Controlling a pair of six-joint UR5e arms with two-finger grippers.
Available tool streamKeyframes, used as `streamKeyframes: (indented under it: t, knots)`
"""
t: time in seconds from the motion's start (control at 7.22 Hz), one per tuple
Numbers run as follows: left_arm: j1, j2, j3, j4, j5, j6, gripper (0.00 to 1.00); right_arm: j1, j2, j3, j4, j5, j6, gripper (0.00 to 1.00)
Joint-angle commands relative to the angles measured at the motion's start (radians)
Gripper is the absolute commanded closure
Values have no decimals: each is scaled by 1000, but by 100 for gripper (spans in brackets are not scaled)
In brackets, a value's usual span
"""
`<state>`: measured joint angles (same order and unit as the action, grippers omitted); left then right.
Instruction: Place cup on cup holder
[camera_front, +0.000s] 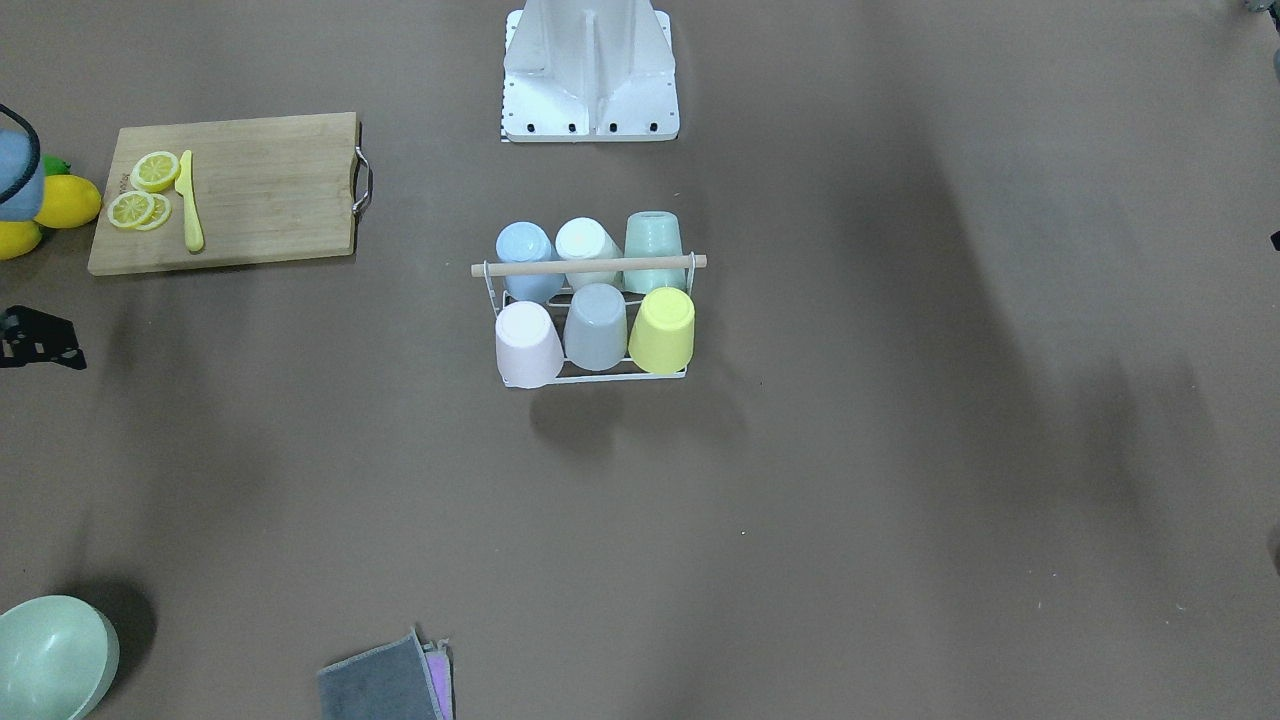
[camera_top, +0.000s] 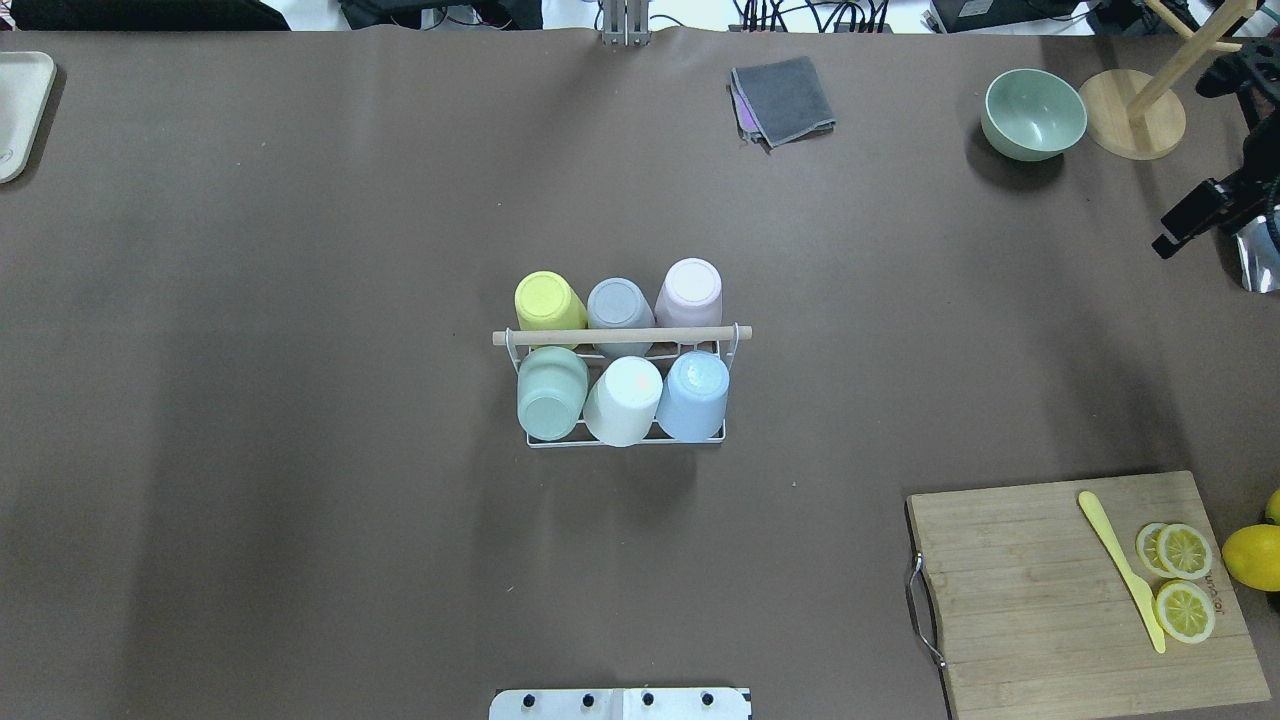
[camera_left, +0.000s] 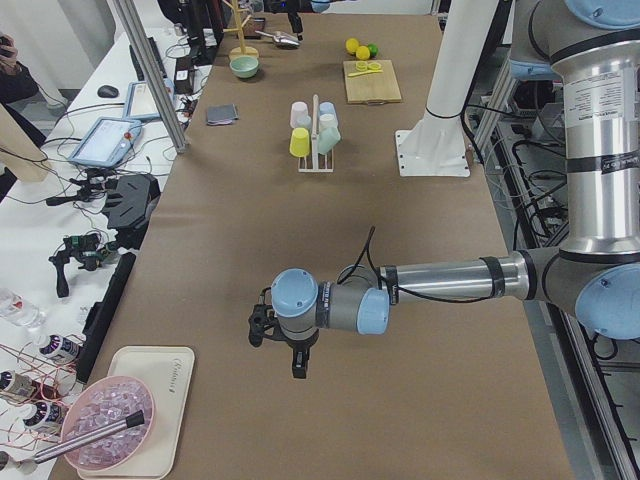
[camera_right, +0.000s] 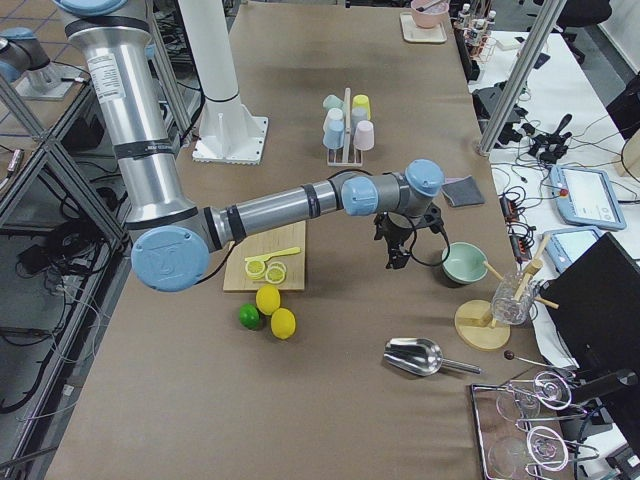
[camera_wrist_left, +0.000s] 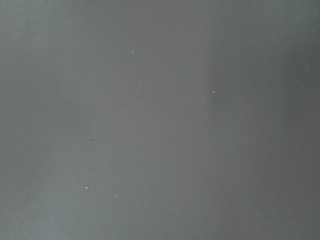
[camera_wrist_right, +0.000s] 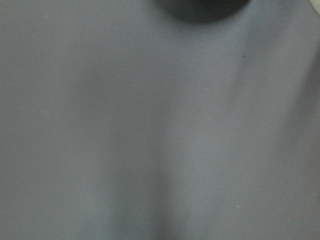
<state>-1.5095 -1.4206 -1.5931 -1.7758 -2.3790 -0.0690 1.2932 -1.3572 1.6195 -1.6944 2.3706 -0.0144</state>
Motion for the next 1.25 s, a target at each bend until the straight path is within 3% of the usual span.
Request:
streamKeyframes:
  t: [0.0, 0.42, 1.11]
  knots:
    - [0, 0, -1, -7, 1, 0, 3, 76, -71, 6, 27, -1, 179, 4]
    - [2, 0, 1, -7, 0, 2, 3, 133, -123, 5, 30, -11, 180, 2]
    - [0, 0, 2, -13, 0, 2, 3, 144, -118, 8, 35, -40, 178, 1]
